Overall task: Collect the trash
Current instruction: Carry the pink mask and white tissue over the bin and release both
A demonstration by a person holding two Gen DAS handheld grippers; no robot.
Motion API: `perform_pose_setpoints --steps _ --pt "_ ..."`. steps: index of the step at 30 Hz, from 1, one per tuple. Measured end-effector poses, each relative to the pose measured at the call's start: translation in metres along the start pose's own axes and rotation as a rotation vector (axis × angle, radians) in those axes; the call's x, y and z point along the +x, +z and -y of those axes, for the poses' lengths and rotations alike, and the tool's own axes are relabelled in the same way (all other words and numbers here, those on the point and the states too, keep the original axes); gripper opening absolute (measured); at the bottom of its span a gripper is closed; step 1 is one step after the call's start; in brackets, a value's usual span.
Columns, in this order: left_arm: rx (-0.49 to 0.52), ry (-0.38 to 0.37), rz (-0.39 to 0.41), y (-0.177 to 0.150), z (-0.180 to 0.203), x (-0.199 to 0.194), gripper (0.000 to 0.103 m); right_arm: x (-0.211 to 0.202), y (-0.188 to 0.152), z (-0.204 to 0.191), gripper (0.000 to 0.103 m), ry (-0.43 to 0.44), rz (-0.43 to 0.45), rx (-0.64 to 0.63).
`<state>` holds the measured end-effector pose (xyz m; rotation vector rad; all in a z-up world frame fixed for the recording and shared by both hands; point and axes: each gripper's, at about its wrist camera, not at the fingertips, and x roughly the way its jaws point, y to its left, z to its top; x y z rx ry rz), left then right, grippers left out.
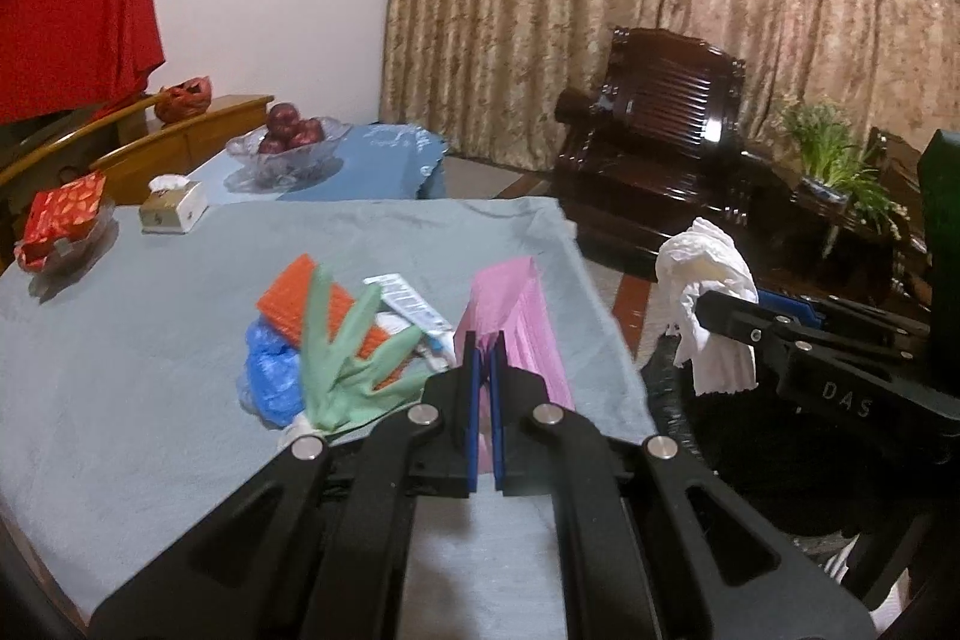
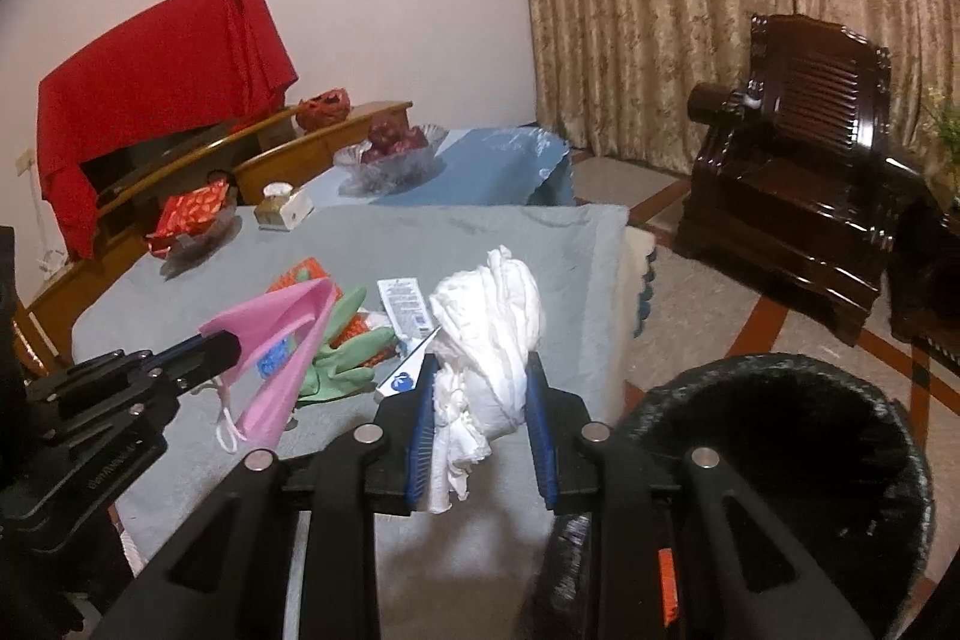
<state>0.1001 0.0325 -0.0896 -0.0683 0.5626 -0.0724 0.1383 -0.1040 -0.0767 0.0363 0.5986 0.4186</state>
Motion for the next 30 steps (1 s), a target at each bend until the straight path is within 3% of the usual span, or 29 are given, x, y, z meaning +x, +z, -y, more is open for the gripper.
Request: perform_pose_setpoints --steps 16,30 --pt "0.063 -0.153 0.018 0.011 0.073 -0.001 0.003 -0.062 -0.016 0.059 0.028 -0.136 0.053 0.078" --pt "0.144 -0.284 -0.06 0.0 0.143 0.041 0.003 -0.091 -0.048 0.124 0.028 -0.297 0.02 0.163"
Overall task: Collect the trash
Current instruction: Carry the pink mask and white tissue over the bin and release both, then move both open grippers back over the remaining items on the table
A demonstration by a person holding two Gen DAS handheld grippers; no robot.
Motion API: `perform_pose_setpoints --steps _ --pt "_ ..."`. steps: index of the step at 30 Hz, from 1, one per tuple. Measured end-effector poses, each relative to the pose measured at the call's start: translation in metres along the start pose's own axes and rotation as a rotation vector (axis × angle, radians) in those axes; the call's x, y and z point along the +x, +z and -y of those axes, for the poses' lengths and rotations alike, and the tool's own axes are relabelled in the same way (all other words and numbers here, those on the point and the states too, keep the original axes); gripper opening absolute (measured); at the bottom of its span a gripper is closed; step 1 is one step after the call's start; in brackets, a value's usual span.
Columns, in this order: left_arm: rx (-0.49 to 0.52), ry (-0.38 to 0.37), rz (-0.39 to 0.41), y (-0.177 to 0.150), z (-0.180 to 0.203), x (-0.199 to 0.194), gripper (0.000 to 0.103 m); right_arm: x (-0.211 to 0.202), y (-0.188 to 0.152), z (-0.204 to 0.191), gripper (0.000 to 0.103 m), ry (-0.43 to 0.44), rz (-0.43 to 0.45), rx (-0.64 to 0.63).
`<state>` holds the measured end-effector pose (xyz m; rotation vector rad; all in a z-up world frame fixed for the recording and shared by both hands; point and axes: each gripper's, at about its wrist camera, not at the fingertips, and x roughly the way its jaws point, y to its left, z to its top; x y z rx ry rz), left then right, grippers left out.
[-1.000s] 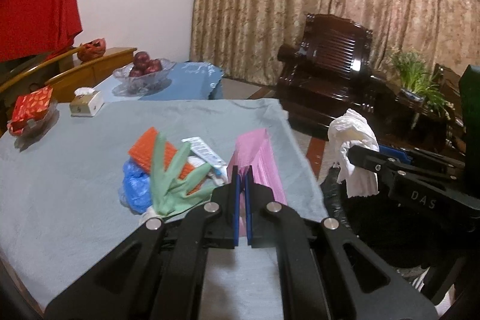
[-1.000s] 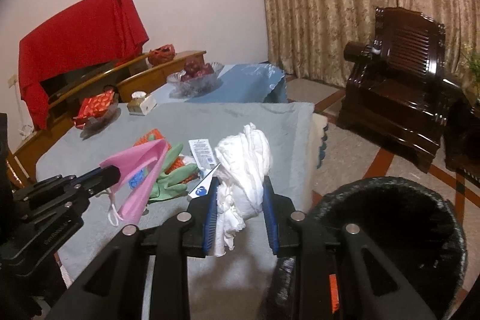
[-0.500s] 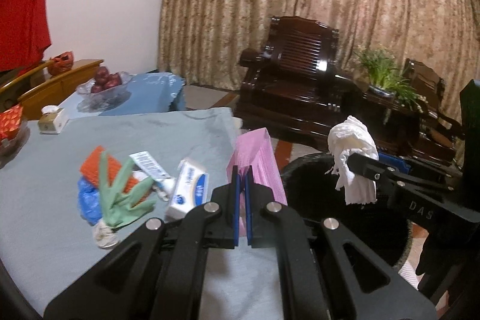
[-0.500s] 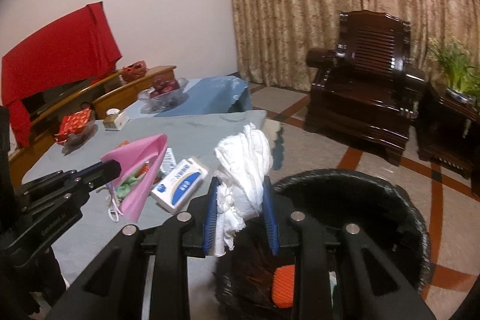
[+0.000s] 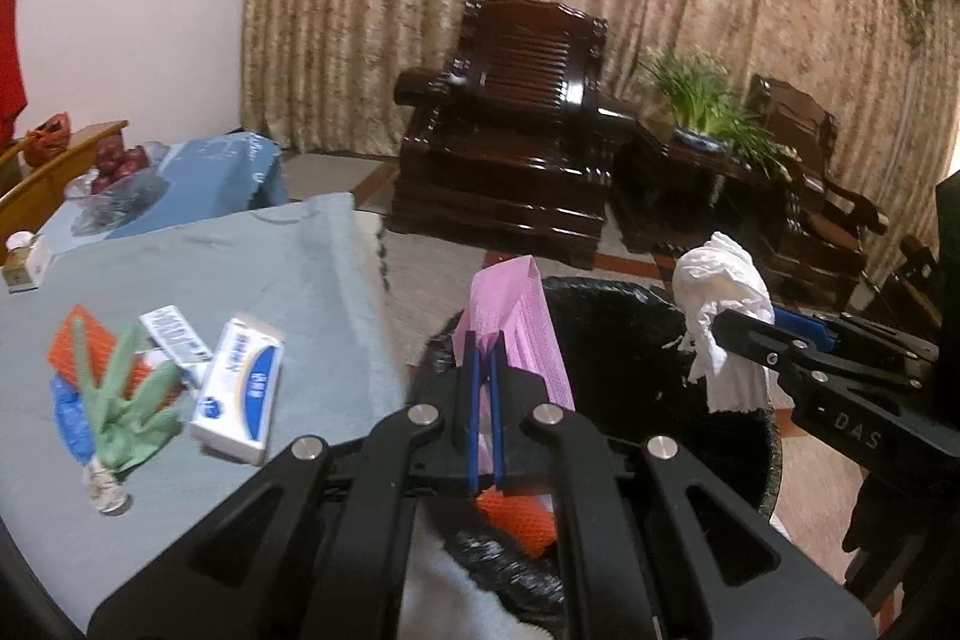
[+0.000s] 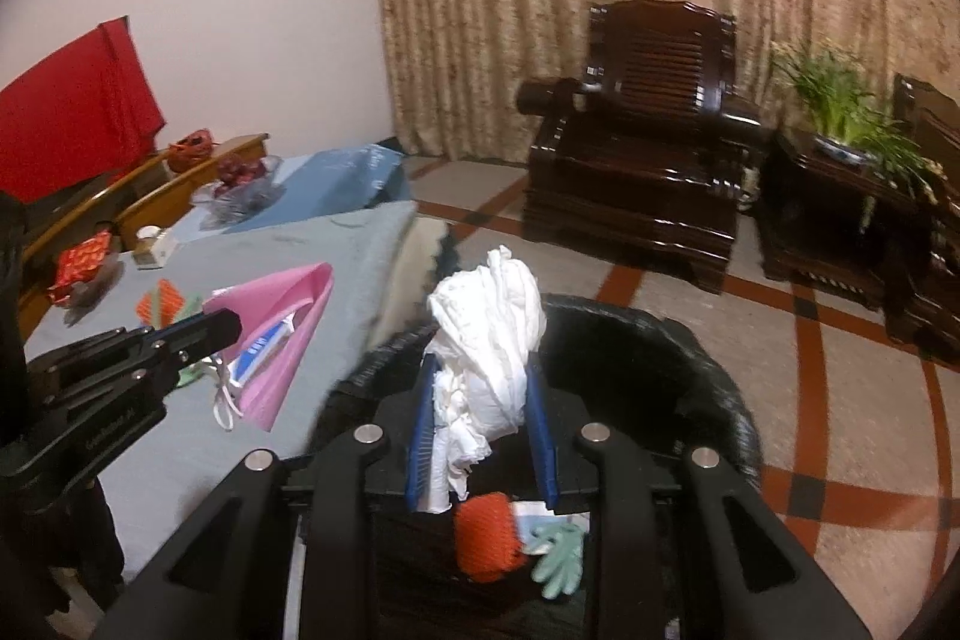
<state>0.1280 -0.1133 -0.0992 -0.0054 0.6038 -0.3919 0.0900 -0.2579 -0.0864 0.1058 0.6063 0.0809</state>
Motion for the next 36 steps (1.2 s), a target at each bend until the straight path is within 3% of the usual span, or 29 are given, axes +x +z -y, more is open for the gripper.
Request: perform_pose_setpoints --steps 10,13,15,18,19,20,22,23,28,36 --pt "0.058 -0.063 -0.05 -0.004 0.039 0.043 0.003 0.013 -0.017 0.041 0.028 -0.072 -0.048 0.038" --pt "0.063 -0.072 -0.068 -0.006 0.044 0.052 0.008 0.016 -0.02 0.049 0.032 -0.09 -0.061 0.041" --pt "0.059 -0.071 -0.078 -0.007 0.045 0.056 0.03 0.018 -0.023 0.054 0.034 -0.104 -0.071 0.047" --pt "0.039 -0.074 -0.074 -0.007 0.042 0.053 0.047 0.018 -0.027 0.059 0.048 -0.123 -0.076 0.055" --pt "0.037 -0.073 -0.073 -0.007 0.041 0.052 0.05 0.017 -0.027 0.06 0.057 -0.126 -0.074 0.056" --pt "0.036 -0.069 -0.071 -0.007 0.039 0.05 0.058 0.015 -0.028 0.059 0.074 -0.135 -0.066 0.058" --pt "0.024 -0.062 -0.06 -0.004 0.033 0.046 0.064 0.012 -0.028 0.06 0.094 -0.144 -0.051 0.058" --pt "0.017 -0.054 -0.055 -0.004 0.028 0.042 0.07 0.009 -0.027 0.059 0.098 -0.152 -0.033 0.059" --pt "-0.009 0.027 -0.012 -0.002 0.001 0.02 0.086 0.005 -0.023 0.043 0.097 -0.126 -0.01 0.059" --pt "-0.086 0.178 0.043 -0.002 -0.064 -0.026 0.089 0.011 -0.014 0.005 0.097 -0.045 0.006 0.022"
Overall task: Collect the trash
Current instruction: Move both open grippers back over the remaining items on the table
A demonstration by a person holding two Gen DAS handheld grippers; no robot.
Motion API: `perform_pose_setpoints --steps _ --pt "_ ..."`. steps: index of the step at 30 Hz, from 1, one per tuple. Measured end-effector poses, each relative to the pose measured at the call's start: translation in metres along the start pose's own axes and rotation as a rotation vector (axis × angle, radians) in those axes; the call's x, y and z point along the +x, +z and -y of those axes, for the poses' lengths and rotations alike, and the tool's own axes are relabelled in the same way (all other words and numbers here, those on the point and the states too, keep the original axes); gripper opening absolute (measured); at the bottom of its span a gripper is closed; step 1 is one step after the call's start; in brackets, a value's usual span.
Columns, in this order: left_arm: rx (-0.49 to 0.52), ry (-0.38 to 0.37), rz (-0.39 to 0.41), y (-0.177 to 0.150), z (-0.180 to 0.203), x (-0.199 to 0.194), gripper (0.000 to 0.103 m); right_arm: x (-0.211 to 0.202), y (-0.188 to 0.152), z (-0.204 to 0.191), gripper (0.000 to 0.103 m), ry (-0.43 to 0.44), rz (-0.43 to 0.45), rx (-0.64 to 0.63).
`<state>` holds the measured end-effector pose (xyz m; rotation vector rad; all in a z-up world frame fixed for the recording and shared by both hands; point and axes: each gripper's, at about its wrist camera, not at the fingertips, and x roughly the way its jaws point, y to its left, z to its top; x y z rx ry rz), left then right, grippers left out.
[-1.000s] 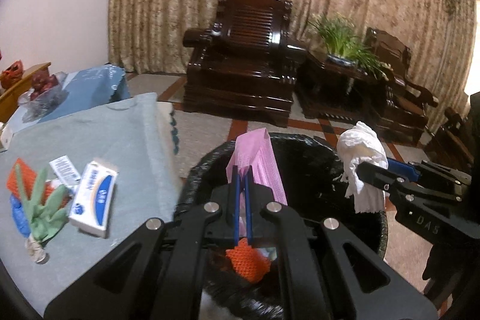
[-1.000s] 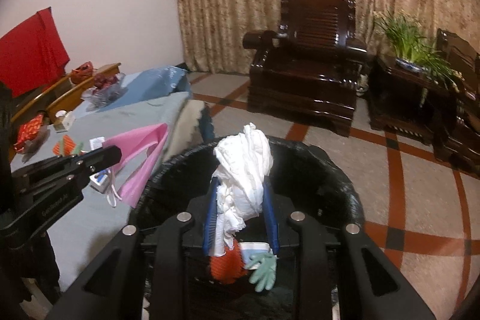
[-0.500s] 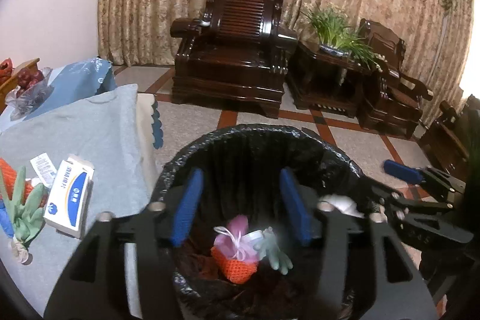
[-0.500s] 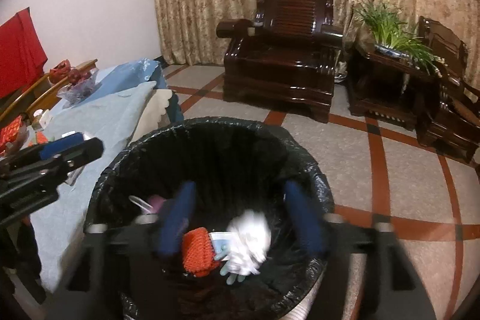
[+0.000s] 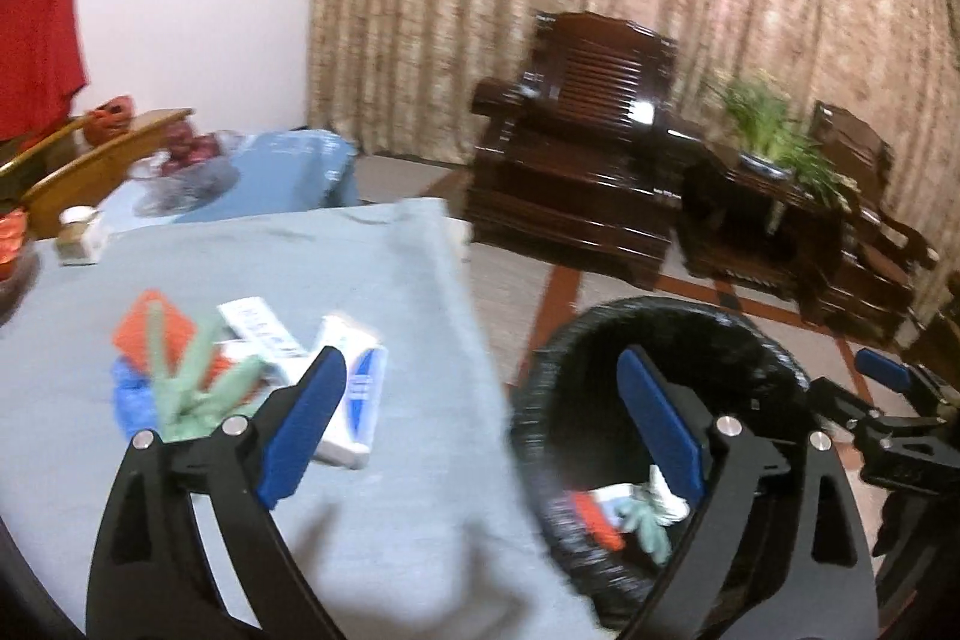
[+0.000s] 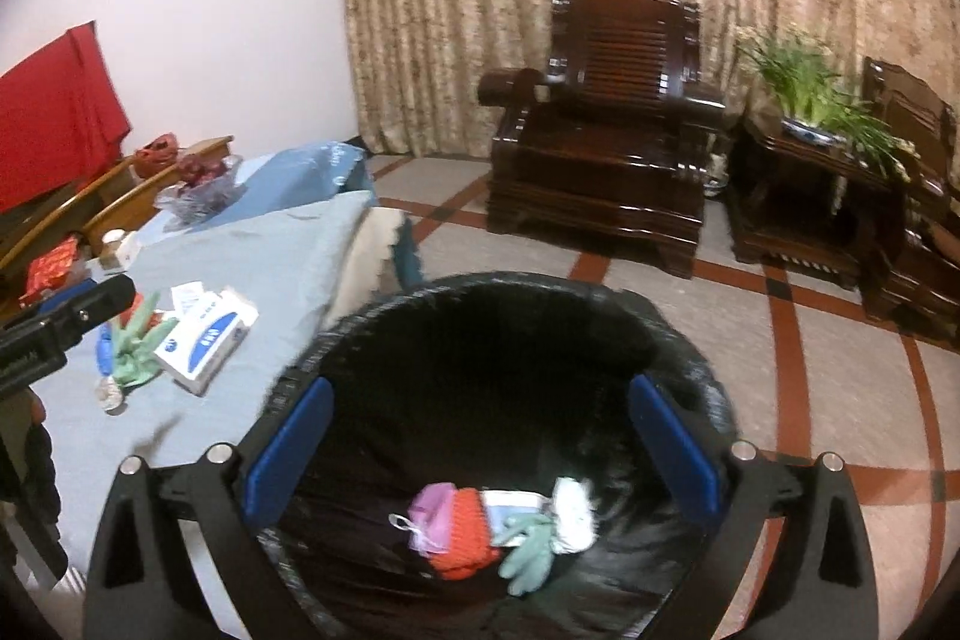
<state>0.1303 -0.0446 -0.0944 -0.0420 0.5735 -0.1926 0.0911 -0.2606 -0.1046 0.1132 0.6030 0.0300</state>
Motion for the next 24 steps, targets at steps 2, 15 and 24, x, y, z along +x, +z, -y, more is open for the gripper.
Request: perform_pose_setpoints --steps 2,15,24 --pt "-0.009 0.038 0.008 -0.001 -0.013 -0.007 0.09 0.003 0.002 -0.015 0.097 0.028 0.002 -0.017" --pt "-0.071 0.262 0.017 -0.024 -0.108 -0.043 0.09 0.031 0.012 -0.119 0.097 0.197 0.002 -0.12" --pt "-0.116 0.328 -0.021 -0.043 -0.155 -0.036 0.09 0.071 0.013 -0.176 0.097 0.255 -0.047 -0.151"
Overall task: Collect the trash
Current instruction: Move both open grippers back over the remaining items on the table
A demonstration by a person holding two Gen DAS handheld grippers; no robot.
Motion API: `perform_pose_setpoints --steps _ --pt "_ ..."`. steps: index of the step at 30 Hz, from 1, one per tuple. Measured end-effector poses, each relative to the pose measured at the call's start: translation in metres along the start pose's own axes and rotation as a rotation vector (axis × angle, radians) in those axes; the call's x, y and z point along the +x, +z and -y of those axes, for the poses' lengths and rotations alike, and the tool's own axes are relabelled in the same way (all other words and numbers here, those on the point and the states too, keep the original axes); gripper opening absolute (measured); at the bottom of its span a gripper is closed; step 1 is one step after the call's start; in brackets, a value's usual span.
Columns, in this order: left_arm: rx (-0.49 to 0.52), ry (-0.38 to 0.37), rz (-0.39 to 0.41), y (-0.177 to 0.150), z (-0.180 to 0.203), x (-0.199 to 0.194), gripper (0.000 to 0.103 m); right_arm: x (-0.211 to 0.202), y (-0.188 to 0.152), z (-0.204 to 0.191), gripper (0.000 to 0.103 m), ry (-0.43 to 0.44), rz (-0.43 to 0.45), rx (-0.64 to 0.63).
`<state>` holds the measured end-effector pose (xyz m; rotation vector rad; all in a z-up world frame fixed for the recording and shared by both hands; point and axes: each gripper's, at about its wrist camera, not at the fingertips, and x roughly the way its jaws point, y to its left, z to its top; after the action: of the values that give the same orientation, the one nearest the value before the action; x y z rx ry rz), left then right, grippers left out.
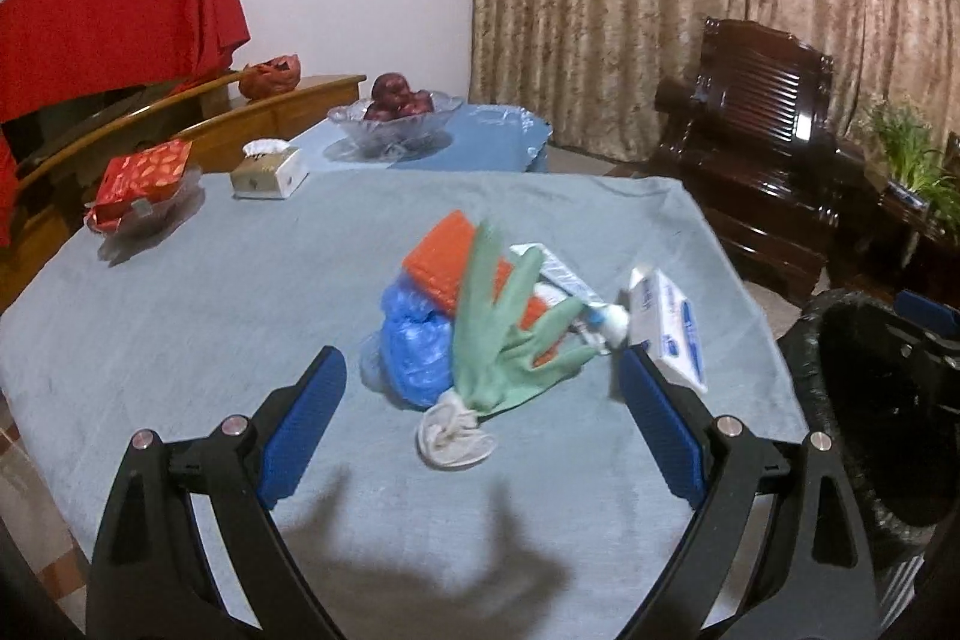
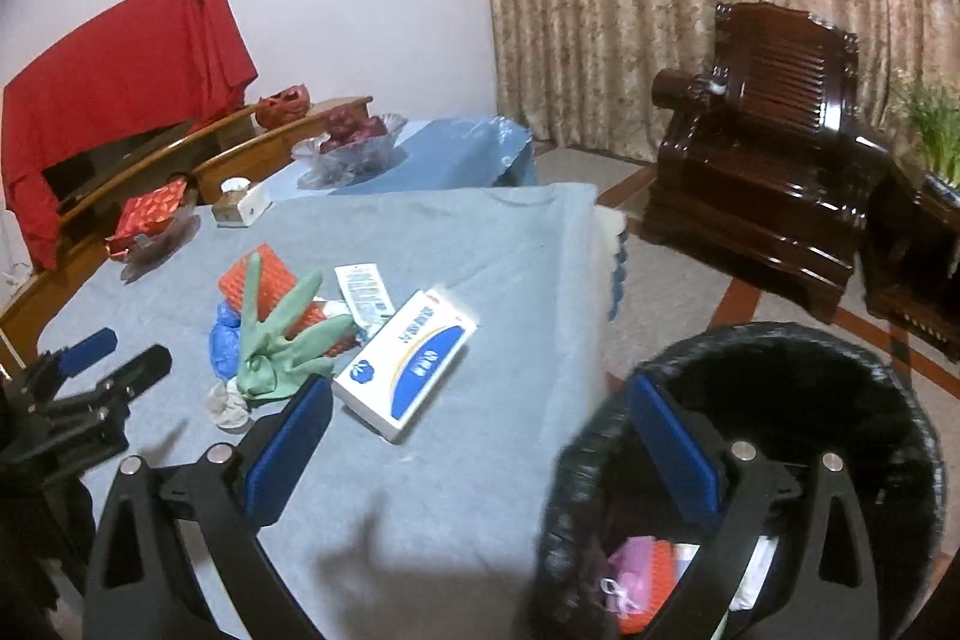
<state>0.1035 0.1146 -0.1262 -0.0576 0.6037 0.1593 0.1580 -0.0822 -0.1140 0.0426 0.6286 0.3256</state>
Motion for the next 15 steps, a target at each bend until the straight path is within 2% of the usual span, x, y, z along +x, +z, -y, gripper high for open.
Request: perform_pose_setpoints --steps 15 --pt "-0.023 0.036 -0.051 -0.014 -0.03 0.046 0.089 0.086 -0.005 -0.042 0.097 0.012 -0.107 0.0"
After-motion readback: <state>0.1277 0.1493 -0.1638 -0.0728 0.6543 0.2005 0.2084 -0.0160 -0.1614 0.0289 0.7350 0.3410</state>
